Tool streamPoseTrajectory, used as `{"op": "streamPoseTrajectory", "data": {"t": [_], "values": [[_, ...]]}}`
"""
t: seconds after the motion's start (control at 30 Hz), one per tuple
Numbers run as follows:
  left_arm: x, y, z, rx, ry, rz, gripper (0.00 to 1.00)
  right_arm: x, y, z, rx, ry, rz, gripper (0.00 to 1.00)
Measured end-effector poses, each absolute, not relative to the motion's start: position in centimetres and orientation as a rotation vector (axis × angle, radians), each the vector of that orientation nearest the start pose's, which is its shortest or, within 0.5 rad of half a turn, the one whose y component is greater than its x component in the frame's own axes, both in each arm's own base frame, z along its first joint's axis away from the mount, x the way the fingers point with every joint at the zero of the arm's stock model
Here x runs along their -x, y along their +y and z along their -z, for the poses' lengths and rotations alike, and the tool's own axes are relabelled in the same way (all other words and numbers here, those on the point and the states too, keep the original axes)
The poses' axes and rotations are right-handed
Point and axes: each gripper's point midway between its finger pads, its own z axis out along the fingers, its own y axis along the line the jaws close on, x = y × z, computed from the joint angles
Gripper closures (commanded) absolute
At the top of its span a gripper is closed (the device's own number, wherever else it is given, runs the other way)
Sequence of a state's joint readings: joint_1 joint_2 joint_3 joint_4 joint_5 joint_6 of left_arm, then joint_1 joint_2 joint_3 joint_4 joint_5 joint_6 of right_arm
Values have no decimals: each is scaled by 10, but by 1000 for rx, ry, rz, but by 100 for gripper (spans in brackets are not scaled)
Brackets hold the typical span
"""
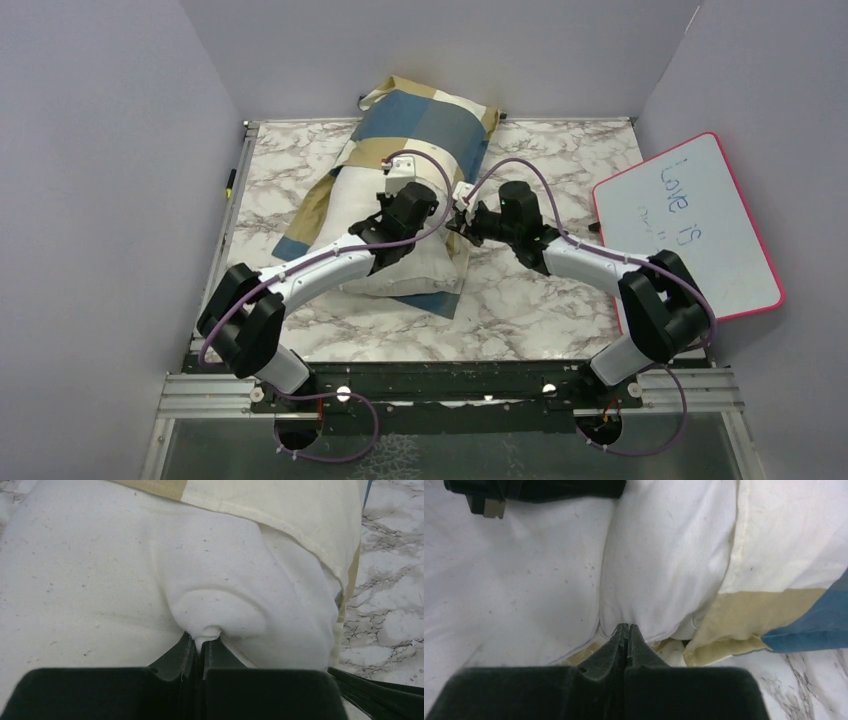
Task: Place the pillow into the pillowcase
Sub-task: Stuff the pillow into the pillowcase.
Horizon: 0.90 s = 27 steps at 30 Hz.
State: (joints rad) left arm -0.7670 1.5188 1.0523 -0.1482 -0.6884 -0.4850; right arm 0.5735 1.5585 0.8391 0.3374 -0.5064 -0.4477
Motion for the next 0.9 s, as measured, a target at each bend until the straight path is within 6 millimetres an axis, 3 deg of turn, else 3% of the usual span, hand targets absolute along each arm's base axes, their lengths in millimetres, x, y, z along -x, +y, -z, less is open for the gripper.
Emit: {"op": "streamPoseTrajectory", "data": {"t": [0.13, 0.27, 0.37, 0.47, 0.67, 0.77, 0.9], "values": [[-368, -213, -160, 105, 2023, 39, 100, -348, 291, -138, 1192, 1534, -509, 84], [-368, -219, -159, 64, 2022, 76, 75, -356, 283, -145, 1088, 1594, -476, 74], [-365, -225, -164, -15, 2024, 102, 42, -349, 286, -155, 961, 1664, -575, 57], [-358, -233, -178, -135, 2018, 141, 28, -332, 289, -169, 813, 1728, -738, 47], [-350, -247, -246, -387, 1889, 213, 31, -297, 279, -192, 474, 1867, -969, 37], [-353, -242, -273, -533, 1792, 125, 42, -292, 279, -206, 352, 1881, -1049, 37], [-360, -239, -276, -779, 1695, -17, 41, -292, 281, -200, 269, 1934, -1092, 36]]}}
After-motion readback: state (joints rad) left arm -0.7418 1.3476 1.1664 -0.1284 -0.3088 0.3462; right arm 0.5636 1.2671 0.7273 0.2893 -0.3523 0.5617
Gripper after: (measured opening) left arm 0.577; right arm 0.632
